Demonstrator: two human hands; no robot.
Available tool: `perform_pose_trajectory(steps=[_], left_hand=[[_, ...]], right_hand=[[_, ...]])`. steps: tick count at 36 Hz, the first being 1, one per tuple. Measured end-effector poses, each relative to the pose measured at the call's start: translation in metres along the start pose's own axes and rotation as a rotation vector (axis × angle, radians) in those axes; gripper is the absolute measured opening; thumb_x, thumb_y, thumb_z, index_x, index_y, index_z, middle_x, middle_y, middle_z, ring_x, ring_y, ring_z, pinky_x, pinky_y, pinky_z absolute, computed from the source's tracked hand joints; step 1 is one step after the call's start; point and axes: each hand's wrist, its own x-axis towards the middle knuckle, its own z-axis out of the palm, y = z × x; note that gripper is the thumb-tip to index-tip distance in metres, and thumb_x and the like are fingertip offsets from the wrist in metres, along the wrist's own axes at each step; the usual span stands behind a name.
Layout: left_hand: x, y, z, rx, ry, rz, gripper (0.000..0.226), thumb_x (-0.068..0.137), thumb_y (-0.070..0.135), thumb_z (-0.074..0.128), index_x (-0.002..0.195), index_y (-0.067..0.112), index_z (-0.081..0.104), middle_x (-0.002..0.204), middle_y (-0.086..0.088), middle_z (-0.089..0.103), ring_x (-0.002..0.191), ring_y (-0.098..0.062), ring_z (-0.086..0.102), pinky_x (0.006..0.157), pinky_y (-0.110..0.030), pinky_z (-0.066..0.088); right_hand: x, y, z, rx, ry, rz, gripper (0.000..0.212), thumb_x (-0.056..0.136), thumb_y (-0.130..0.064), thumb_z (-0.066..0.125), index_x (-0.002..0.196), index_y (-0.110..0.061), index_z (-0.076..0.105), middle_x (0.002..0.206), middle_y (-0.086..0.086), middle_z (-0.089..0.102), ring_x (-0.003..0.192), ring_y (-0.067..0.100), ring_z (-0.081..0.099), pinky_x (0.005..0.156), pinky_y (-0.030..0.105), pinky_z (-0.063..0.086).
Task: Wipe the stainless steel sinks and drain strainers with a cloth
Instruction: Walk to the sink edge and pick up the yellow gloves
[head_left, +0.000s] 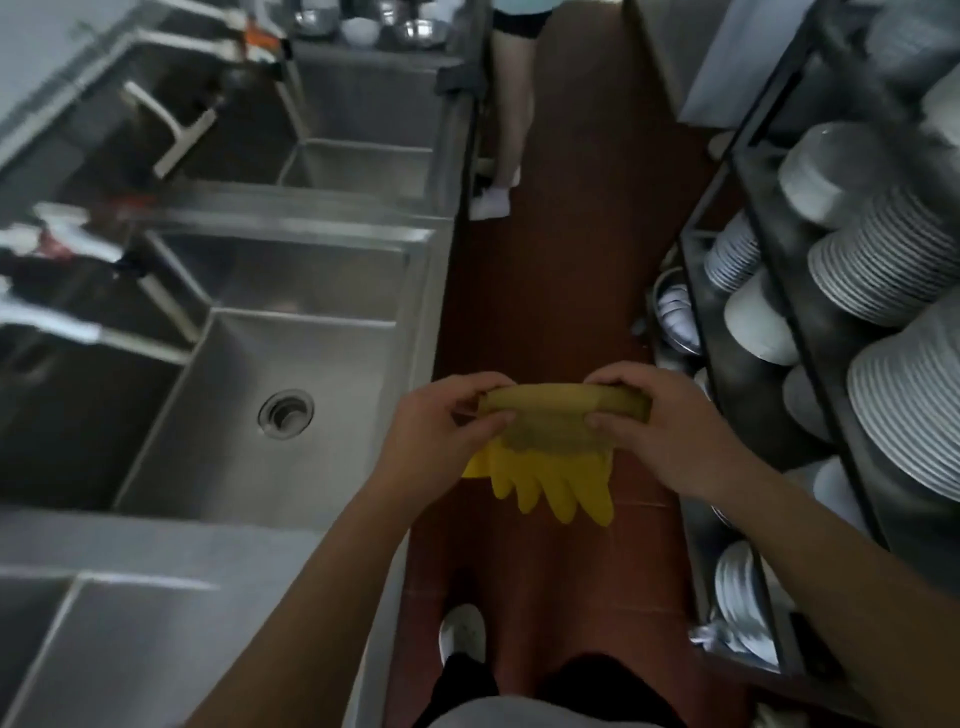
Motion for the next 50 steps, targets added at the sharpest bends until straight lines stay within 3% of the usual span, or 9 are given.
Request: perform_pose_trajectory(steps=[3,13,19,24,26,28,38,44,50], left_hand=[[0.061,0.004,0.001,-0.021,-0.058,0.012,0.027,0.086,0.024,0.075,0.109,0.039,0.072,0.102,0.018,0.071,0.095,-0.003,0.067,0.084,-0.025,0.056],[0.262,-0.002,0.017,-0.093,-0.105,-0.044,0.03,0.084,0.02,0.076,0.109,0.036,0.072,0.104,0.01,0.072,0.099,-0.009,0.068,0.087,-0.035,0.058],[0.381,0.01,0.015,-0.192,0.06,-0.12,0.035,0.081,0.012,0.079,0.11,0.03,0.072,0.103,0.011,0.072,0.097,-0.006,0.069,0.076,-0.02,0.056],[0.469,0.007,0.008,-0.076,0.29,-0.149,0.056,0.081,0.023,0.08,0.129,0.041,0.057,0.121,0.017,0.058,0.114,0.004,0.057,0.088,-0.015,0.053],[0.498,0.007,0.006,-0.06,0.427,-0.229,0.059,0.08,0.032,0.08,0.13,0.04,0.051,0.116,0.014,0.059,0.105,0.009,0.058,0.081,-0.009,0.051],[0.526,0.007,0.002,-0.213,0.503,-0.338,0.047,0.08,0.037,0.079,0.121,0.032,0.057,0.107,0.008,0.069,0.098,0.001,0.066,0.081,-0.019,0.054],[0.671,-0.045,-0.046,-0.458,0.512,-0.377,0.028,0.081,0.042,0.073,0.106,0.029,0.071,0.104,0.006,0.074,0.1,-0.009,0.07,0.086,-0.027,0.052],[0.746,-0.075,-0.071,-0.615,0.606,-0.415,0.029,0.078,0.035,0.076,0.099,0.015,0.072,0.092,0.0,0.075,0.089,-0.013,0.072,0.073,-0.018,0.054],[0.806,-0.091,-0.097,-0.578,0.645,-0.427,0.017,0.077,0.031,0.079,0.092,0.028,0.074,0.095,0.002,0.074,0.09,-0.014,0.072,0.075,-0.021,0.055]], right_hand=[[0.039,0.01,-0.019,0.032,0.083,0.006,0.03,0.082,-0.012,0.076,0.1,-0.034,0.067,0.095,-0.029,0.065,0.093,-0.005,0.061,0.075,0.007,0.043],[0.213,0.074,-0.081,0.145,0.17,-0.028,0.039,0.082,-0.01,0.076,0.096,-0.045,0.065,0.098,-0.023,0.066,0.094,-0.002,0.063,0.074,0.009,0.048],[0.348,0.087,-0.129,0.115,0.139,-0.161,0.03,0.084,-0.017,0.071,0.102,-0.04,0.066,0.099,-0.014,0.067,0.095,0.003,0.063,0.084,0.034,0.052],[0.46,0.092,-0.159,0.099,0.071,-0.248,0.028,0.086,-0.012,0.072,0.104,-0.033,0.068,0.095,-0.015,0.065,0.09,0.002,0.061,0.079,0.032,0.051],[0.503,0.091,-0.165,0.089,0.045,-0.267,0.025,0.086,-0.012,0.071,0.105,-0.028,0.07,0.096,-0.012,0.065,0.09,0.004,0.061,0.079,0.033,0.05],[0.543,0.089,-0.167,0.075,0.014,-0.271,0.023,0.087,-0.012,0.071,0.107,-0.023,0.071,0.098,-0.008,0.065,0.091,0.008,0.061,0.08,0.034,0.051],[0.727,0.095,-0.155,0.02,-0.133,-0.283,0.024,0.088,-0.014,0.069,0.111,-0.018,0.072,0.103,-0.009,0.065,0.095,0.006,0.061,0.081,0.027,0.049],[0.827,0.085,-0.151,-0.061,-0.242,-0.299,0.022,0.088,-0.01,0.069,0.108,-0.018,0.072,0.098,-0.01,0.063,0.093,0.008,0.059,0.08,0.026,0.046],[0.904,0.089,-0.148,-0.047,-0.346,-0.284,0.023,0.087,-0.011,0.071,0.109,-0.016,0.072,0.095,-0.014,0.059,0.089,0.003,0.058,0.077,0.019,0.042]])
